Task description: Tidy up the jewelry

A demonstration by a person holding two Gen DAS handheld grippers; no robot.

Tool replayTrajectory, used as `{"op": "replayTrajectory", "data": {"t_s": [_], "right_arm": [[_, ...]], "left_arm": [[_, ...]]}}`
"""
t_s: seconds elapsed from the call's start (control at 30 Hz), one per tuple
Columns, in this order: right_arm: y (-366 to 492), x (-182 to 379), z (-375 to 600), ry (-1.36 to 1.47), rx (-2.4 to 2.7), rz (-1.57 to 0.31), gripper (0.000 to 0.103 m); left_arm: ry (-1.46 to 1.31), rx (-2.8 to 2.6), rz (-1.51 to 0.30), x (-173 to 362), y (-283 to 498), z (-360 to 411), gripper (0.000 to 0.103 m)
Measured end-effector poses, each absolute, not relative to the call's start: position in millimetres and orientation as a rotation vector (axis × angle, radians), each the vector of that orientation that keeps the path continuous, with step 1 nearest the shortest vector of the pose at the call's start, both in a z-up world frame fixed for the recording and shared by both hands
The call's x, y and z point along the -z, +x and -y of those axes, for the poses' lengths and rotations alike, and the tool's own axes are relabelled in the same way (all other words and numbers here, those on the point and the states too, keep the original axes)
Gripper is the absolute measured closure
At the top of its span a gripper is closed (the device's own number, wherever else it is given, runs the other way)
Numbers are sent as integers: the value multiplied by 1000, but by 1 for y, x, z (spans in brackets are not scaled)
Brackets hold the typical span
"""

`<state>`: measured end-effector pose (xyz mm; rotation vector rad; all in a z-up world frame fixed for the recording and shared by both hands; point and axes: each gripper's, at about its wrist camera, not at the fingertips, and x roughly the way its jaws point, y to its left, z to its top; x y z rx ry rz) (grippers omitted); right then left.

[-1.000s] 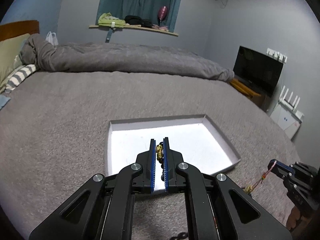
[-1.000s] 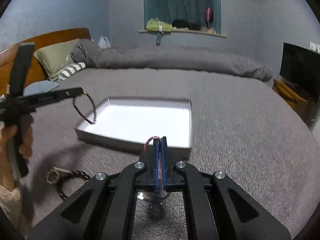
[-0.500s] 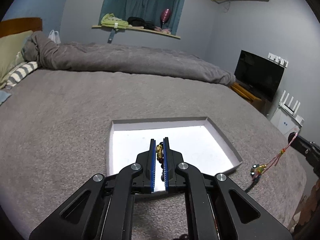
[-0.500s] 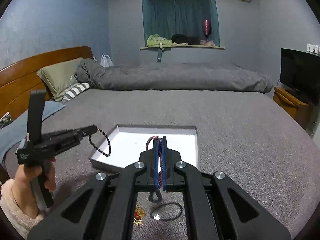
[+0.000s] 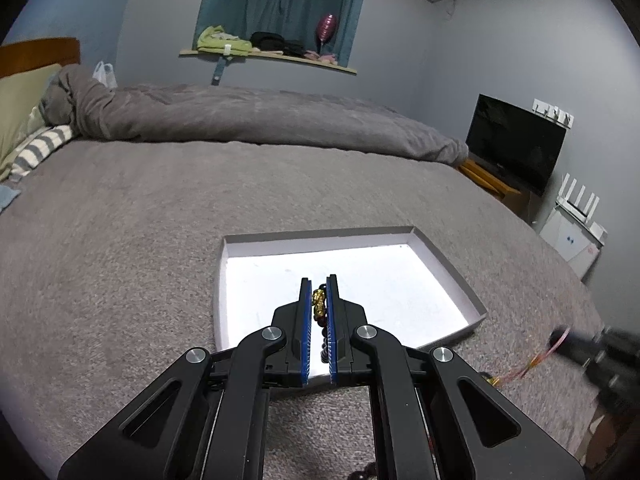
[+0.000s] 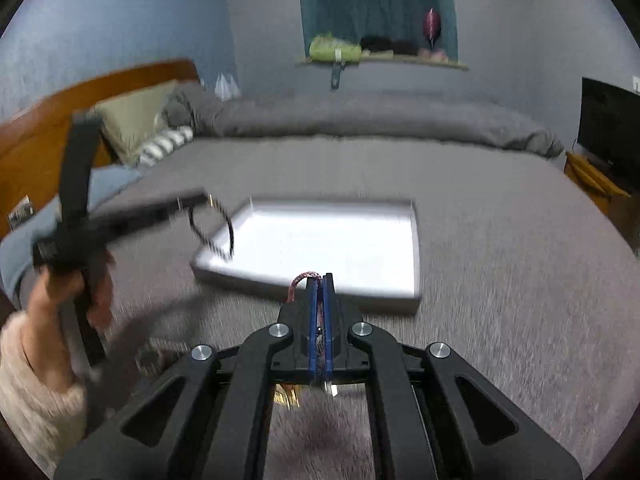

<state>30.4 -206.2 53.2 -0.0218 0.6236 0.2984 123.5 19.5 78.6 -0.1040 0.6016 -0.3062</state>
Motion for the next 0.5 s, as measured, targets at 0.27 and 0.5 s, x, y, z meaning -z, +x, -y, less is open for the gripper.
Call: {"op": "replayTrajectory", "data": {"t_s": [0.27, 0.5], "right_arm": [[46, -18, 223, 12, -246, -752, 101], [64, 3, 220, -15, -162, -783, 100]], "left_arm": [[-89, 312, -606, -76, 121, -12, 96], [-89, 309, -615, -73, 124, -13, 96]]}}
